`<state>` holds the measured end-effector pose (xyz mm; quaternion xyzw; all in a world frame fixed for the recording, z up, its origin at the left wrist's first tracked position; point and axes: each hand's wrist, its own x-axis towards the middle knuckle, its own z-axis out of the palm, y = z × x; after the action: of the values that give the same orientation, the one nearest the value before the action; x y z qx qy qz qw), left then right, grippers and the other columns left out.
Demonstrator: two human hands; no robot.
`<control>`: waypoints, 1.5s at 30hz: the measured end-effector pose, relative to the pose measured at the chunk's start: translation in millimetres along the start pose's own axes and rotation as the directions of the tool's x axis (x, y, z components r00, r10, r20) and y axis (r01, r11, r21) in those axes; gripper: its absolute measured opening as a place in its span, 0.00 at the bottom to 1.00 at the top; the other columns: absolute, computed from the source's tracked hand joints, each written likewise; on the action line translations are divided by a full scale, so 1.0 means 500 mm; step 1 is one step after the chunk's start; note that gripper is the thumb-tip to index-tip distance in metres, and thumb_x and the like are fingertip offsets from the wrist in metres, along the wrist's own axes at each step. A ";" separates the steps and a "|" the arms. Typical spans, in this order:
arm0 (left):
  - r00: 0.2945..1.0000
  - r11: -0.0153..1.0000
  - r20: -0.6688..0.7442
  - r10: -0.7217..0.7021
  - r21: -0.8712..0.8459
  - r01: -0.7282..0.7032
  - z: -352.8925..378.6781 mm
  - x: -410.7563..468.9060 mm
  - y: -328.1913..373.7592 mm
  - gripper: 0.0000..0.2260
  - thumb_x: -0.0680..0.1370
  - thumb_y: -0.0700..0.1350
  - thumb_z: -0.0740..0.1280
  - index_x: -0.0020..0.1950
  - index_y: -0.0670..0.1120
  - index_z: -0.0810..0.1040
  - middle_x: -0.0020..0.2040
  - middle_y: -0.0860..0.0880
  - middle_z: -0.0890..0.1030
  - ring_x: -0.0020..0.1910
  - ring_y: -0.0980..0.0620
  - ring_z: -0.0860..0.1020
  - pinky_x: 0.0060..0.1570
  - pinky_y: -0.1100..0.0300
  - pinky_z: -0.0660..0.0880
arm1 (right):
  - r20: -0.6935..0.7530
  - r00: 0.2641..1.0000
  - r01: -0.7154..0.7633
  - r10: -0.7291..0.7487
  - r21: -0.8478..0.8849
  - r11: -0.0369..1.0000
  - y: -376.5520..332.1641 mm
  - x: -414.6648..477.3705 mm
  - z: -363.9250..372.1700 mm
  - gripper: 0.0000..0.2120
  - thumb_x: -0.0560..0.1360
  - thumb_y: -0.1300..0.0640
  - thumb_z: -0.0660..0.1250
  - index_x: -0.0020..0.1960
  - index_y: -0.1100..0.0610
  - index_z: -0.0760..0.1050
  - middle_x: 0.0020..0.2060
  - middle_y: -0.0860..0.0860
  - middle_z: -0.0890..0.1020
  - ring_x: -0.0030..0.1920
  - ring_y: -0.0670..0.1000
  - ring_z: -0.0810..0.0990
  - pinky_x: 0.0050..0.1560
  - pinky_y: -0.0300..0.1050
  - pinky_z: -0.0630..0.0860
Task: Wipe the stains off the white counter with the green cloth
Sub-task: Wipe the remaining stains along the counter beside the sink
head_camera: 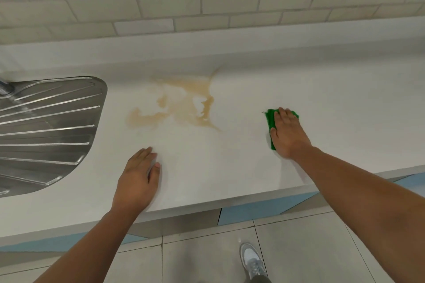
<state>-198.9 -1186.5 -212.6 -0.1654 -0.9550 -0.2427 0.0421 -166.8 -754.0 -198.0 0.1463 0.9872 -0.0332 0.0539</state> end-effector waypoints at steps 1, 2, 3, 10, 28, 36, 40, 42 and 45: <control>1.000 1.000 0.002 -0.006 0.002 0.006 0.001 0.001 0.000 0.17 0.82 0.48 0.59 0.69 0.45 0.75 0.72 0.49 0.71 0.74 0.51 0.64 0.70 0.55 0.62 | -0.003 1.000 -0.017 0.017 -0.006 1.000 -0.012 0.018 -0.002 0.28 0.83 0.51 0.44 0.79 0.62 0.43 0.79 0.57 0.45 0.79 0.57 0.42 0.78 0.51 0.40; 1.000 1.000 0.003 -0.008 0.004 0.008 0.001 0.002 0.001 0.17 0.82 0.48 0.60 0.69 0.45 0.75 0.72 0.49 0.71 0.74 0.51 0.63 0.70 0.56 0.61 | -0.003 1.000 -0.027 0.027 -0.006 1.000 -0.027 0.034 -0.004 0.28 0.83 0.51 0.44 0.80 0.62 0.43 0.80 0.57 0.45 0.79 0.57 0.43 0.78 0.52 0.41; 1.000 1.000 0.004 -0.009 0.009 0.009 0.002 0.003 0.002 0.17 0.82 0.47 0.60 0.69 0.45 0.75 0.72 0.49 0.71 0.74 0.51 0.63 0.70 0.56 0.61 | 0.002 1.000 -0.025 0.025 -0.005 1.000 -0.045 0.047 -0.003 0.28 0.83 0.51 0.44 0.80 0.62 0.43 0.80 0.57 0.45 0.79 0.57 0.43 0.78 0.53 0.42; 1.000 0.999 0.022 0.000 0.053 -0.001 0.002 0.005 0.010 0.18 0.81 0.48 0.61 0.70 0.44 0.73 0.73 0.49 0.70 0.74 0.50 0.62 0.71 0.55 0.61 | 0.010 0.962 0.271 -0.271 0.014 0.962 -0.227 0.029 0.009 0.29 0.83 0.51 0.46 0.80 0.60 0.44 0.80 0.56 0.45 0.79 0.57 0.42 0.78 0.53 0.42; 0.987 0.990 -0.099 -0.126 0.054 0.132 0.015 0.018 0.041 0.19 0.78 0.51 0.60 0.64 0.43 0.79 0.66 0.47 0.78 0.68 0.47 0.71 0.68 0.54 0.66 | -0.013 0.968 0.251 -0.251 0.068 0.965 0.136 -0.011 -0.002 0.30 0.82 0.48 0.43 0.80 0.61 0.46 0.80 0.56 0.47 0.79 0.53 0.43 0.78 0.48 0.39; 0.949 0.946 -0.117 -0.294 0.104 0.306 0.049 0.022 0.110 0.24 0.78 0.55 0.60 0.70 0.44 0.73 0.72 0.48 0.71 0.73 0.48 0.62 0.71 0.50 0.64 | 0.006 0.988 0.152 -0.152 0.019 0.988 0.156 0.156 -0.033 0.28 0.83 0.52 0.46 0.79 0.63 0.46 0.79 0.57 0.47 0.79 0.57 0.44 0.78 0.52 0.42; 0.942 0.940 -0.136 -0.308 0.106 0.323 0.044 0.025 0.123 0.27 0.77 0.59 0.57 0.69 0.45 0.74 0.71 0.49 0.72 0.73 0.50 0.63 0.70 0.51 0.65 | -0.002 0.971 0.240 -0.240 -0.018 0.971 0.101 0.249 -0.044 0.28 0.83 0.52 0.46 0.79 0.62 0.47 0.79 0.58 0.49 0.79 0.58 0.46 0.78 0.54 0.44; 0.936 0.937 -0.150 -0.318 0.102 0.334 0.043 0.027 0.127 0.27 0.76 0.60 0.57 0.68 0.45 0.74 0.71 0.50 0.72 0.73 0.51 0.63 0.70 0.52 0.64 | 0.007 0.958 0.287 -0.287 -0.028 0.958 0.059 0.274 -0.045 0.28 0.83 0.52 0.45 0.79 0.62 0.46 0.79 0.58 0.48 0.79 0.58 0.45 0.78 0.54 0.44; 0.927 0.928 -0.157 -0.341 0.101 0.358 0.043 0.028 0.131 0.27 0.76 0.60 0.57 0.68 0.46 0.74 0.72 0.51 0.72 0.74 0.53 0.62 0.71 0.54 0.63 | 0.013 0.921 0.389 -0.389 -0.030 0.921 -0.016 0.272 -0.039 0.29 0.83 0.51 0.46 0.80 0.62 0.46 0.80 0.57 0.47 0.79 0.58 0.44 0.78 0.54 0.43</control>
<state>-190.0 -1118.1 -199.8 0.0277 -0.9775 -0.1956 0.0742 -300.3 -721.4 -194.2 -0.0534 0.9968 -0.0280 0.0521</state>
